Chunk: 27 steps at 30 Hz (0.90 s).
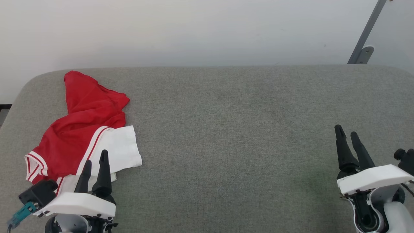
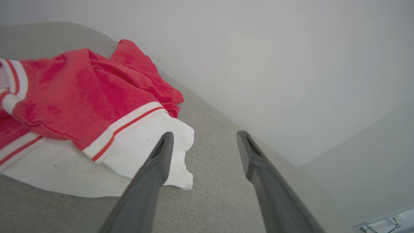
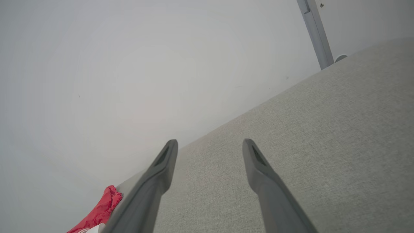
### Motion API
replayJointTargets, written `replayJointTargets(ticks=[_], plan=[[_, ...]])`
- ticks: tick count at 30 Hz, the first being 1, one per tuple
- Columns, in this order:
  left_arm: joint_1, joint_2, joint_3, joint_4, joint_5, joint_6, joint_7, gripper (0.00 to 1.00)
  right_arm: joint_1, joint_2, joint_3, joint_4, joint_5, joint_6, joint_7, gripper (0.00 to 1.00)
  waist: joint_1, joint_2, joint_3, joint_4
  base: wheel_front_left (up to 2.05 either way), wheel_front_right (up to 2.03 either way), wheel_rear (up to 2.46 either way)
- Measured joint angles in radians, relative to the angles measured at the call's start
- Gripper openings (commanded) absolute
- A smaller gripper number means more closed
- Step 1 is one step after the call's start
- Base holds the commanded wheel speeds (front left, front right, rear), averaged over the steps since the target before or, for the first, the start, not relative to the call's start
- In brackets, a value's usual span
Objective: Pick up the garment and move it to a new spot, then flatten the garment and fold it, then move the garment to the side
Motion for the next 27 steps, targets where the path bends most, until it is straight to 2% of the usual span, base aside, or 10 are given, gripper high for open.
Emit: replayJointTargets(ticks=[21,27], plan=[[0.002,0.043,-0.077,-0.037,0.252,0.078,-0.058,1.0,-0.037,-0.026,0.022,-0.012,-0.293,0.0,-0.057,1.0,0.0,0.0,0.022,0.005,0.0,0.0,0.0],[0.002,0.051,-0.093,-0.04,0.31,0.089,-0.075,1.0,-0.05,-0.032,0.025,-0.013,-0.357,0.0,-0.074,1.0,0.0,0.0,0.027,0.006,0.0,0.0,0.0]])
